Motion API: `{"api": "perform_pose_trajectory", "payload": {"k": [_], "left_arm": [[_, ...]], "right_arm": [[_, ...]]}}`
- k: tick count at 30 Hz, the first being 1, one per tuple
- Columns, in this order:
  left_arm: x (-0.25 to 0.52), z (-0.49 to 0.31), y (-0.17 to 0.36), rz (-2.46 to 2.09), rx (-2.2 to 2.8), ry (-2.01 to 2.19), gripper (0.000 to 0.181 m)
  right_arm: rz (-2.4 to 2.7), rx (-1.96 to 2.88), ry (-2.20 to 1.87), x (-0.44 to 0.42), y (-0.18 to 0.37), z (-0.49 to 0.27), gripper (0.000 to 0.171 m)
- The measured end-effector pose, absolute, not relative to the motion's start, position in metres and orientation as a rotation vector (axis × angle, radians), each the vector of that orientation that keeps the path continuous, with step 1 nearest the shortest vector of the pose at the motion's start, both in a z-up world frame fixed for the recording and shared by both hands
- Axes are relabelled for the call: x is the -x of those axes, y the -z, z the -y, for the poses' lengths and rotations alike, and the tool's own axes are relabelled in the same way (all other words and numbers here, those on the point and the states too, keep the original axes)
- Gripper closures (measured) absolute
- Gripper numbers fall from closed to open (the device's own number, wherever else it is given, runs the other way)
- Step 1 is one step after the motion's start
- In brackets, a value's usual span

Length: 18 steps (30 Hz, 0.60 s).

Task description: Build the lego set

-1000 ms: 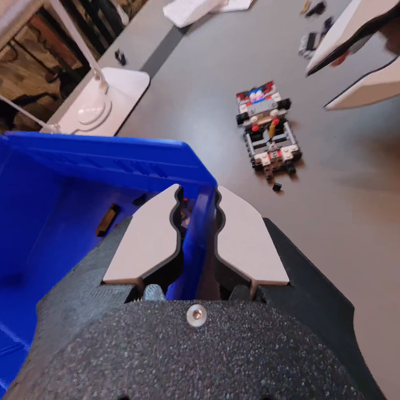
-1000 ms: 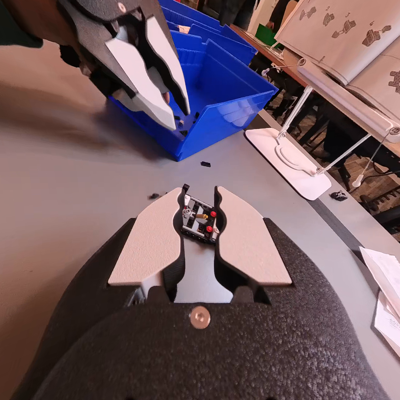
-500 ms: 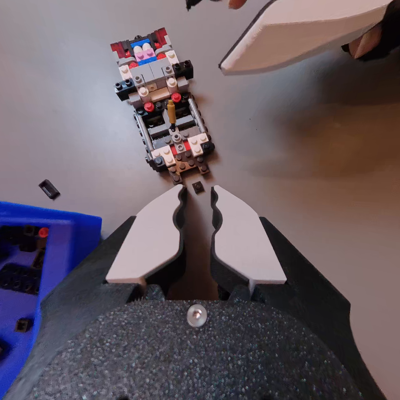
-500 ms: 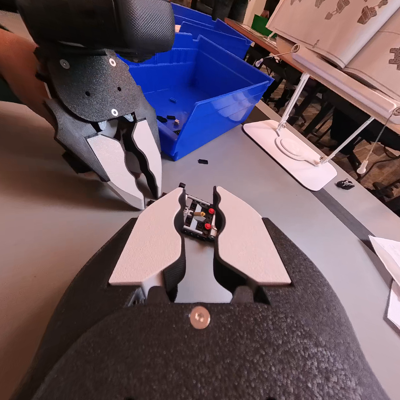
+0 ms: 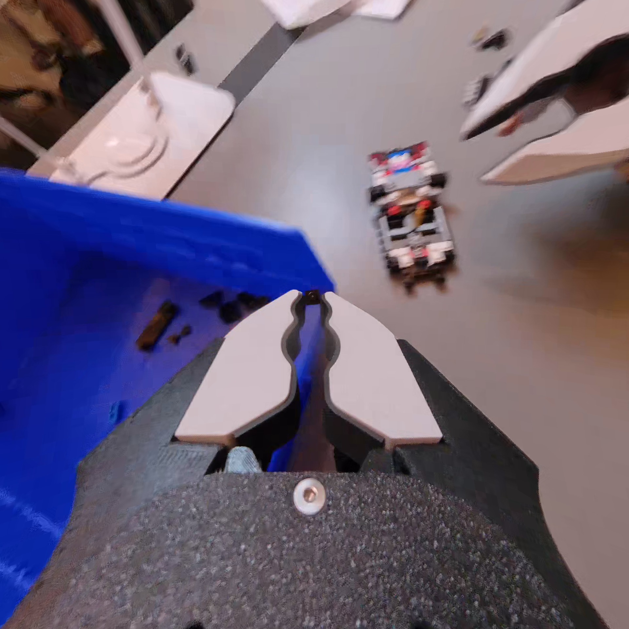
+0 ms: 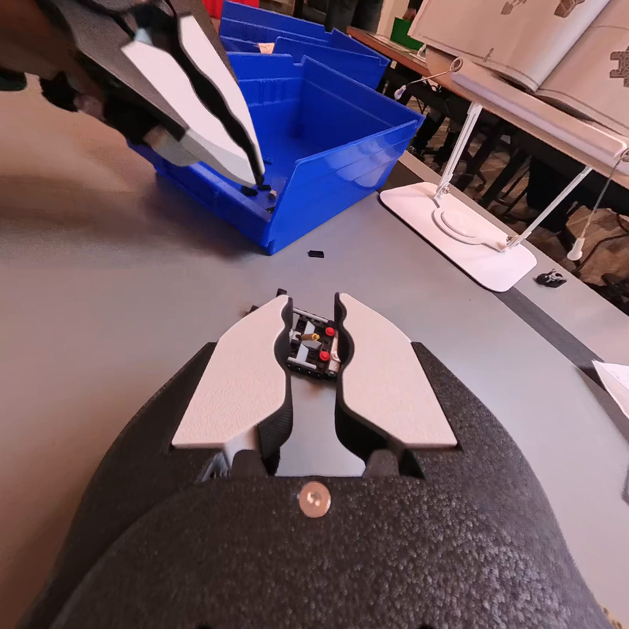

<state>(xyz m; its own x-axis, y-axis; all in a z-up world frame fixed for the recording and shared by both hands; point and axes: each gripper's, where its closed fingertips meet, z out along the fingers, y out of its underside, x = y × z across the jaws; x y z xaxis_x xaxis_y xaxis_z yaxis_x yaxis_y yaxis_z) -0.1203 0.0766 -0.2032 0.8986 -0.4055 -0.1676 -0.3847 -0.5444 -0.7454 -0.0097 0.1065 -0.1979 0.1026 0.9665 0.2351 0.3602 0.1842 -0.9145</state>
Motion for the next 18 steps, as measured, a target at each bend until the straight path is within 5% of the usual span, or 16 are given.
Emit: {"api": "perform_pose_trajectory", "payload": {"k": [7,18], "left_arm": [[0.133,-0.078,0.235,-0.567,2.312,-0.011,0.149],[0.134,-0.078,0.225,-0.633,2.227,-0.062,0.153]], "right_arm": [[1.467,1.354,-0.743,0.012,0.202,-0.102,0.149],[1.583,1.416,-0.814,0.043,0.189,-0.114,0.149]]}}
